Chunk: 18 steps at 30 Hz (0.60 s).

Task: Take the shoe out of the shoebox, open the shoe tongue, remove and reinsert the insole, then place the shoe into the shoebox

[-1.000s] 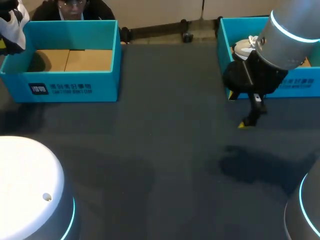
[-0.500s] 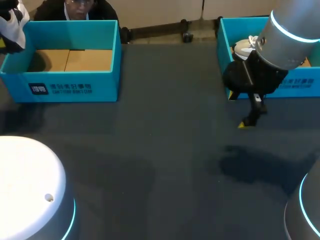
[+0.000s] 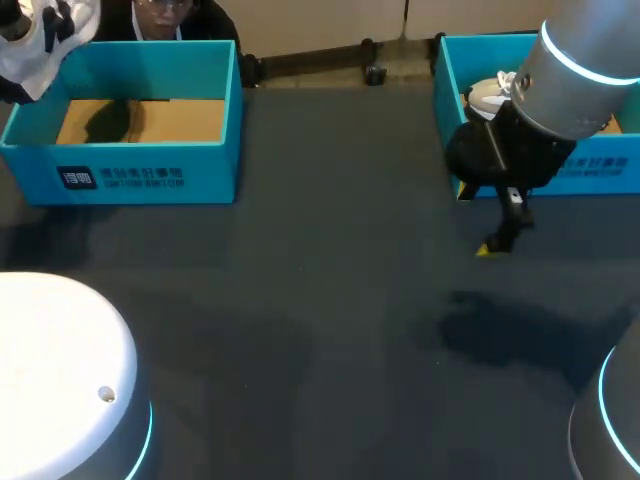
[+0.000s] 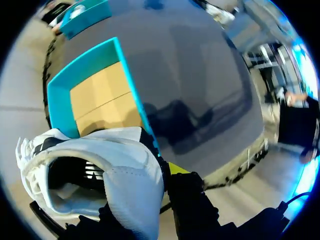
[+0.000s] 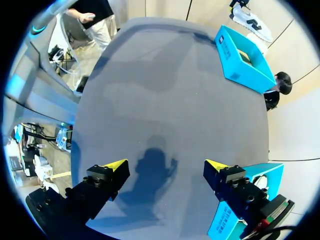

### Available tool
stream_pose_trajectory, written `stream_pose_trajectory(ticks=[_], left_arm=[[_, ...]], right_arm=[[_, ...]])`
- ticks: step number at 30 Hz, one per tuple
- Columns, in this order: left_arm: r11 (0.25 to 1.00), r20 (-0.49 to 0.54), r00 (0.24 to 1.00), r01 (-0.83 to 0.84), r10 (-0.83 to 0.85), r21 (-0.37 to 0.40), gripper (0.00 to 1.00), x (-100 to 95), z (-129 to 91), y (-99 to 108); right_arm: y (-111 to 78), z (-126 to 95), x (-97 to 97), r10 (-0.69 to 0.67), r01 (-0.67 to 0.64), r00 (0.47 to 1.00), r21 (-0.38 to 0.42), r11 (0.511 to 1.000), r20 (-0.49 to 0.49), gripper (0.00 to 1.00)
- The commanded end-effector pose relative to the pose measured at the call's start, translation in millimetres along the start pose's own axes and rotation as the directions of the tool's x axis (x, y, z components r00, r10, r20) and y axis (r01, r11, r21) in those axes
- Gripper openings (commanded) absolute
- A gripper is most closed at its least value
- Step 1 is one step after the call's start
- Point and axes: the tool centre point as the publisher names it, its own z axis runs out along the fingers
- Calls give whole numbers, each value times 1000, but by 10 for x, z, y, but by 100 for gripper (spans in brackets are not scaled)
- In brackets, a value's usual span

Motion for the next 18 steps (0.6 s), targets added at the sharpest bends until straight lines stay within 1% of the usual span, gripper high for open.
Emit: stream_pose_trajectory(ticks=[1,2,6,7,8,9,13,18], left_arm=[[840,-85,844,-536,530,-80,0,-10,-4,37],[824,-86,827,-561,555,-78,0,-21,-7,55],[703,-100,707,-707,700,-78,0,-74,-46,146],[659,-99,664,-748,741,-79,0,-78,-65,176],[594,-111,601,-799,791,-94,0,-82,-93,202],[544,-115,553,-833,825,-99,0,-82,-107,225],[405,-100,414,-908,905,-105,0,-113,-147,297],[405,-100,414,-908,905,-105,0,-113,-147,297]], right_arm=[[6,18,-6,0,0,1000,2,1000,0,100],[6,18,-6,0,0,1000,2,1000,0,100],[6,18,-6,0,0,1000,2,1000,0,100],[6,18,-6,0,0,1000,2,1000,0,100],[6,18,-6,0,0,1000,2,1000,0,100],[6,18,-6,0,0,1000,2,1000,0,100],[6,18,-6,0,0,1000,2,1000,0,100],[6,18,-6,0,0,1000,2,1000,0,100]])
